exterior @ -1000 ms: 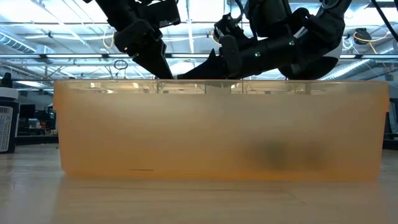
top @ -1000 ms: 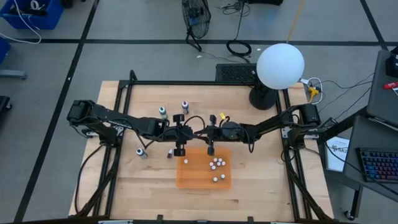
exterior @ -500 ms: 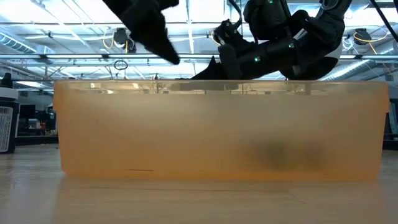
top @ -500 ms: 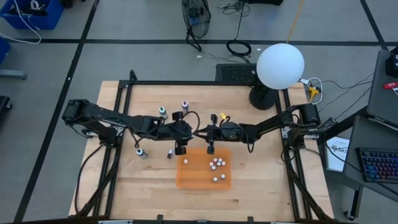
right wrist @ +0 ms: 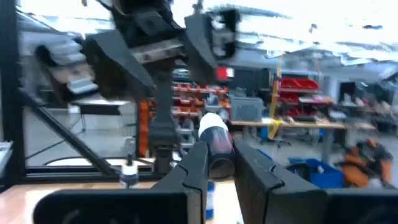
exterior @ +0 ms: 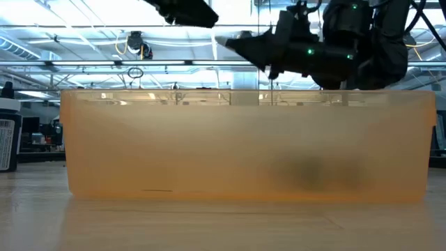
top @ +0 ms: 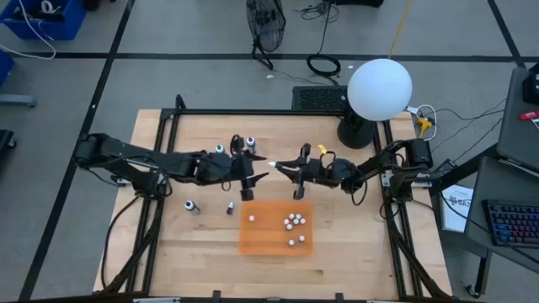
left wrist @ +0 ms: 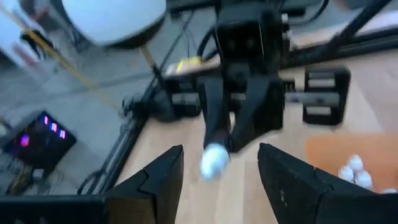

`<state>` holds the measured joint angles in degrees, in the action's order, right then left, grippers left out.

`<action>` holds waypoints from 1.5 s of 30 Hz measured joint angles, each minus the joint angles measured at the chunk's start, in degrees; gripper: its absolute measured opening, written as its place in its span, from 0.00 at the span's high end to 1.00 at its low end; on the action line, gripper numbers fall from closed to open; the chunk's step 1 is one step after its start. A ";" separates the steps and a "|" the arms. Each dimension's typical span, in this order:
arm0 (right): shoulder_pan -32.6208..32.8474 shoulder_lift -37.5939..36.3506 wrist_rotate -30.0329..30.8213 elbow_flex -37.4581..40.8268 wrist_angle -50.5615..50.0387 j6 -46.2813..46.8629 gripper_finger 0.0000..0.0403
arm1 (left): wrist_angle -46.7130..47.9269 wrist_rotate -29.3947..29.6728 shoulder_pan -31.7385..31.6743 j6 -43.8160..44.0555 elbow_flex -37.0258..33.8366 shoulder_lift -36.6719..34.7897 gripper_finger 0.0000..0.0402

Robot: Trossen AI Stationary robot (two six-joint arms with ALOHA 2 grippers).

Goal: Pick & Place food coloring
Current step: Put the small red food coloring bottle into the orange bin

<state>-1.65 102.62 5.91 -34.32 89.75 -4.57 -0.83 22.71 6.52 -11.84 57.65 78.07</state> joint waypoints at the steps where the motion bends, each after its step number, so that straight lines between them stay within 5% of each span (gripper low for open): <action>1: 0.08 -0.54 -0.14 -0.21 -0.14 -0.88 0.89 | -3.56 -0.97 -0.37 -1.02 -0.86 0.11 0.48; 7: 1.32 -2.22 -0.25 -2.55 0.02 -5.02 0.89 | -19.09 -4.92 -3.16 -2.65 -5.81 0.02 0.48; 27: 2.14 -4.41 -1.97 -2.68 -1.55 -5.95 0.90 | -16.78 -7.66 -3.78 -0.10 -6.95 -0.09 0.48; 45: 2.19 -4.36 -3.27 -2.68 -3.12 -5.11 0.90 | 11.98 -11.31 -3.34 3.98 7.15 -0.86 0.48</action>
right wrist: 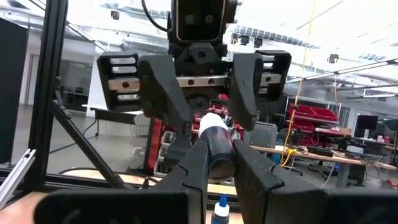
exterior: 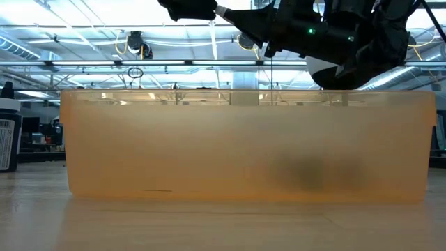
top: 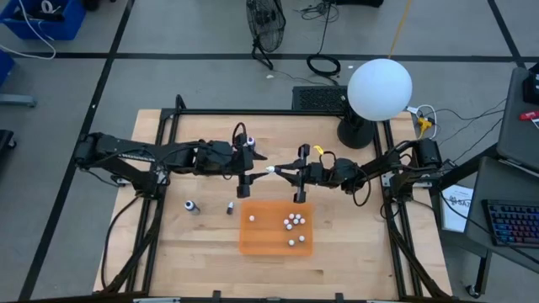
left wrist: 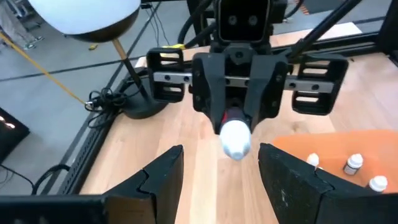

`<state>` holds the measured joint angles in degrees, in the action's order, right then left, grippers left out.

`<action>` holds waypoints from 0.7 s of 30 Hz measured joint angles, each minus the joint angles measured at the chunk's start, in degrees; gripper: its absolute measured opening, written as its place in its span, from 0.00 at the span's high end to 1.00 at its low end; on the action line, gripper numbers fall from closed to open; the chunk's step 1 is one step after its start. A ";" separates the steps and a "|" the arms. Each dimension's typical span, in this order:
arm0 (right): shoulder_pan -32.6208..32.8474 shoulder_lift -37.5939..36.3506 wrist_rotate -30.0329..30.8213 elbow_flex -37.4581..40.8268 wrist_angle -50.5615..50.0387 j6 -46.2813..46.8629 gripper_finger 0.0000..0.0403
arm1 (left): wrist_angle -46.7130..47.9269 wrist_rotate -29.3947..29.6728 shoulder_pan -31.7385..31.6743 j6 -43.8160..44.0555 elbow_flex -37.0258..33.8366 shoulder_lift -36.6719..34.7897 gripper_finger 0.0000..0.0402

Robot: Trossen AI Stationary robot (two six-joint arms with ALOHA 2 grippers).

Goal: Pick & Place food coloring
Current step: Put the small red food coloring bottle into the orange bin

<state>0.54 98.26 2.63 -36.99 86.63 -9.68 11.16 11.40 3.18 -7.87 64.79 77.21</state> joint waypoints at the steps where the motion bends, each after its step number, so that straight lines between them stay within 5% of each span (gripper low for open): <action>1: 0.00 0.00 0.00 0.00 0.03 0.01 0.90 | -0.07 -0.24 -0.02 0.15 -0.02 0.00 0.48; 21: 0.00 0.00 0.00 0.00 -0.08 0.21 0.90 | -3.61 -3.48 -0.63 0.27 -0.44 3.63 0.48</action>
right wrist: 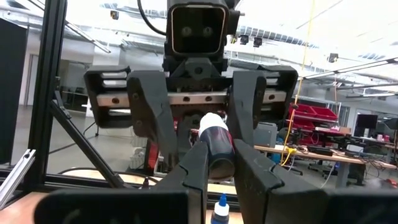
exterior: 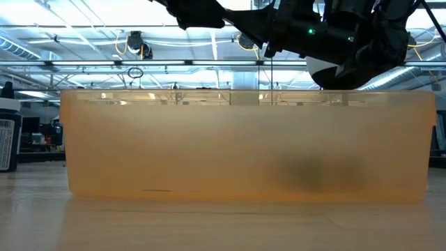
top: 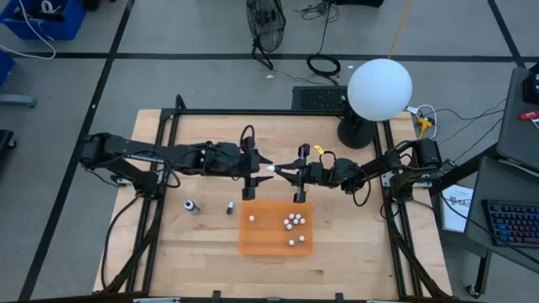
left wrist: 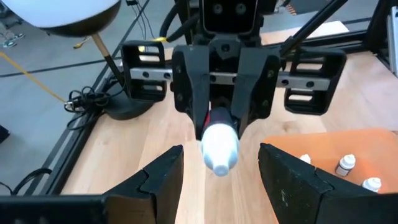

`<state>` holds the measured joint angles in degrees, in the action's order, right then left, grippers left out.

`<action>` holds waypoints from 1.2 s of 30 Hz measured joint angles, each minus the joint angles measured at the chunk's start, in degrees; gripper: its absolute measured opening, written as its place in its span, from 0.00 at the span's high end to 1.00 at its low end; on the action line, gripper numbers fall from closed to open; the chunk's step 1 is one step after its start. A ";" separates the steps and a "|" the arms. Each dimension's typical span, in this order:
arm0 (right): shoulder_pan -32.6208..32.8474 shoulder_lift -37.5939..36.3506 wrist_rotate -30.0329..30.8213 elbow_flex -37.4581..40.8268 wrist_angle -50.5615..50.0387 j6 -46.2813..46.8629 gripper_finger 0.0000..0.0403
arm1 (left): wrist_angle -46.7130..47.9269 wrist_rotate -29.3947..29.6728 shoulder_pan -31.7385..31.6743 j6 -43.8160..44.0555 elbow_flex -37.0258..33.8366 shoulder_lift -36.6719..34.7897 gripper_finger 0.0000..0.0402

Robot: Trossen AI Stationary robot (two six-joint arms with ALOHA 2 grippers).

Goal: Pick & Place food coloring
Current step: Put the small red food coloring bottle into the orange bin

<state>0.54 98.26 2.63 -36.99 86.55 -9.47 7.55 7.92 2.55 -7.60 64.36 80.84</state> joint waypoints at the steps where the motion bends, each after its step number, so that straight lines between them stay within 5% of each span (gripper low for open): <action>1: 0.00 0.00 0.00 0.00 -0.04 0.00 0.90 | 0.23 -0.02 0.00 0.00 0.21 -0.10 0.48; 21: 0.00 0.00 0.01 0.00 -0.05 0.02 0.90 | 3.45 -0.09 0.04 -1.18 2.52 -0.11 0.50; 36: 0.00 -0.04 -0.03 0.04 -0.30 2.05 0.90 | 3.46 -0.21 0.04 -1.59 2.52 -0.16 0.86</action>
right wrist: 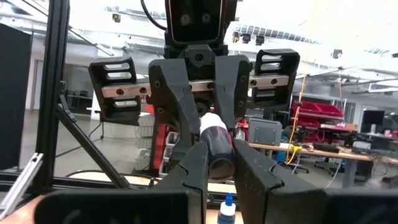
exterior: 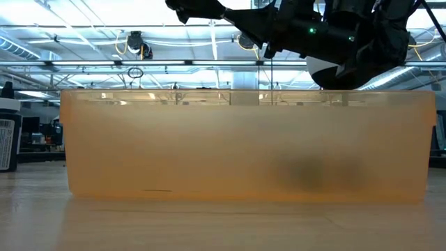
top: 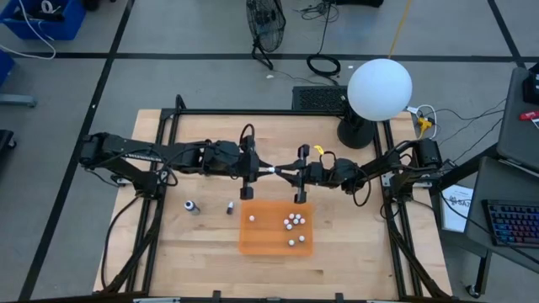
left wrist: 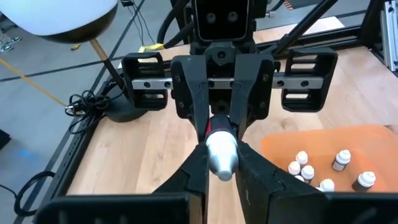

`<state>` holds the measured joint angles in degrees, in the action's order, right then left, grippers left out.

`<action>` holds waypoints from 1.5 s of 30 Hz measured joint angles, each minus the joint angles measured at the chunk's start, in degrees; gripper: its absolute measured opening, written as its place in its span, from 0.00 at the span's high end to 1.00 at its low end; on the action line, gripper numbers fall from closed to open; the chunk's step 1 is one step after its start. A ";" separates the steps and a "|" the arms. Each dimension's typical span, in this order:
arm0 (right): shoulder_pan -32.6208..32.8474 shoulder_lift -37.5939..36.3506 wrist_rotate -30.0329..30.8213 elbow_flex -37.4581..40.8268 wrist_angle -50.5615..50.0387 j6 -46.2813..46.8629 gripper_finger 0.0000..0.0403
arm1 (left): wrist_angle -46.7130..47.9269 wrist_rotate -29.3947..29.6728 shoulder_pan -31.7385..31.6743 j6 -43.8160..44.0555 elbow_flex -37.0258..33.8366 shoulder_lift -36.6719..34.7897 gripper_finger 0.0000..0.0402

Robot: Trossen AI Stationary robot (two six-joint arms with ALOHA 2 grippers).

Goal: Pick & Place food coloring
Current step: Put the small red food coloring bottle into the orange bin

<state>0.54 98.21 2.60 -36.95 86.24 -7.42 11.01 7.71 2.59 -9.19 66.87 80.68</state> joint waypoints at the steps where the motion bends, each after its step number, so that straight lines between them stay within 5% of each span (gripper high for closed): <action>1: 0.00 -0.01 -0.04 0.00 -0.42 0.55 0.90 | 0.34 0.02 0.00 0.17 0.00 0.00 0.86; 9: 0.00 -0.02 0.16 0.00 -2.05 5.44 0.60 | 9.12 1.48 0.49 5.39 0.11 -0.18 0.86; 15: 0.00 -0.02 0.14 0.00 -2.94 6.37 0.48 | 17.24 1.72 2.58 11.96 0.11 -0.17 0.86; 25: -0.25 -9.37 0.21 -0.02 -14.52 4.80 0.48 | 28.36 -1.84 7.79 21.37 1.14 5.80 0.86; 37: -0.52 -23.73 0.64 -0.07 -37.76 3.74 0.48 | 46.36 -2.67 8.97 12.82 25.60 29.52 0.86; 45: -0.52 -24.50 0.43 -0.04 -39.90 3.73 0.48 | 48.87 -7.85 9.56 9.33 31.82 38.18 0.86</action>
<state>0.01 73.71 3.04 -36.99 46.34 -3.69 59.88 -0.14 12.15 0.14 98.70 118.87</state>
